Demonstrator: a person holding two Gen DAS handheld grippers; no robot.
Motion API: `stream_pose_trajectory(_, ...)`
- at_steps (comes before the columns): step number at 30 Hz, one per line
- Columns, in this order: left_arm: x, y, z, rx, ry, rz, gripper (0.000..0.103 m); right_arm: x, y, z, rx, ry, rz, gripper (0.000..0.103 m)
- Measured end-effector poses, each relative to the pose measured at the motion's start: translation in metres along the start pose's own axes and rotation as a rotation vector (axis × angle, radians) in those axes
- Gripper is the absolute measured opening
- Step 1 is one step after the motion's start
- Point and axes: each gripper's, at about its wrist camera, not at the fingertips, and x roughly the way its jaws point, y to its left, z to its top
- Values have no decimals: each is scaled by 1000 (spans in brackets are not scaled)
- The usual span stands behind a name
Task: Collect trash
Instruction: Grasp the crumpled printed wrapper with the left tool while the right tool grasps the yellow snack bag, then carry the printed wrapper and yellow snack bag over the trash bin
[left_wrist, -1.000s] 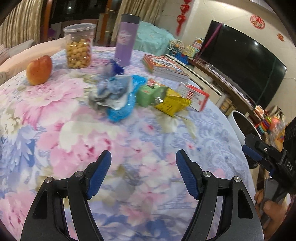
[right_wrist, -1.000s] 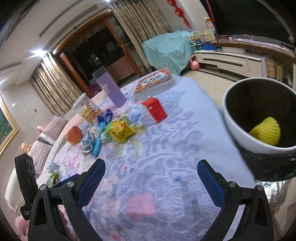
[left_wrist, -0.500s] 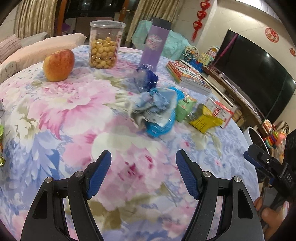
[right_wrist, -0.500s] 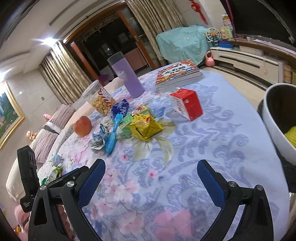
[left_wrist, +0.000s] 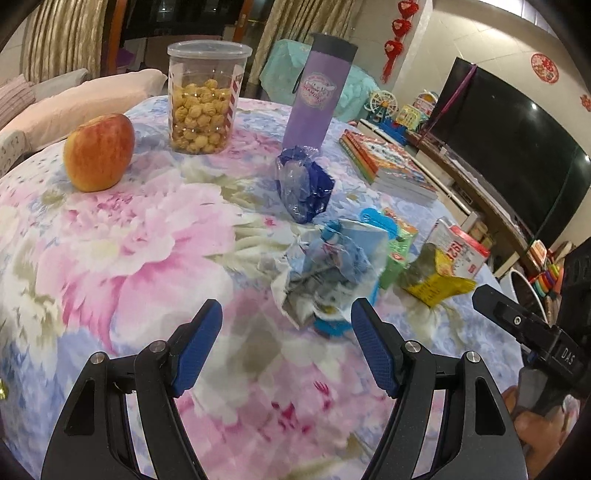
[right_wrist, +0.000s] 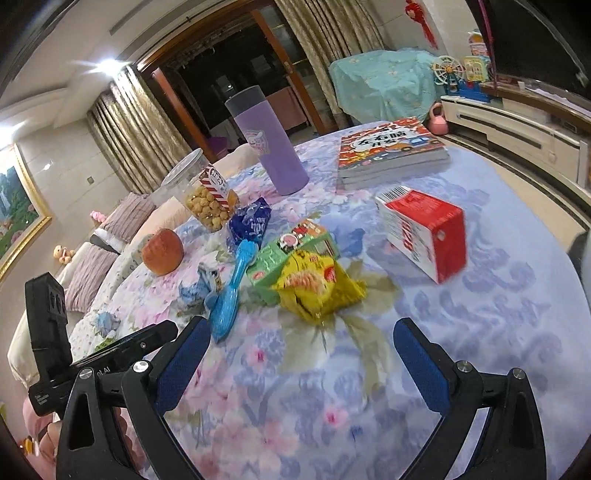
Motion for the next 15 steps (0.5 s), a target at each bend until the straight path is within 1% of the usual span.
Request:
stream_pose_trajectory(3, 10, 2, 3, 4, 13, -7, 72, 12, -2, 4, -1, 13, -2, 100)
stream_pose_trajectory(4, 13, 3, 4, 5, 17, -6, 68, 17, -3, 5, -5, 23, -5, 100)
stream_pose_trajectory(6, 20, 5, 5, 0, 38, -20, 40, 22, -3, 6, -10, 32, -15, 99)
stream_pose_trajectory(7, 22, 7, 4, -5, 47, -29, 33, 25, -3, 7, -12, 32, -25, 95)
stream_pose_trajectory(8, 24, 7, 3, -6, 52, -32, 20, 27, -4, 6, -13, 35, -33, 85)
stream_pose_trajectory(9, 23, 6, 2, 0, 52, -33, 16, 29, -5, 6, -13, 40, -37, 77)
stream_pose_trajectory(11, 18, 3, 0, 18, 34, -24, 13, 33, -7, 4, -9, 60, -47, 41)
stream_pose_trajectory(12, 16, 2, 0, 23, 27, -18, 12, 33, -8, 4, -7, 62, -44, 35)
stream_pose_trajectory(15, 4, 0, -4, 19, 7, -15, 12, 25, -7, 0, -11, 47, -42, 33)
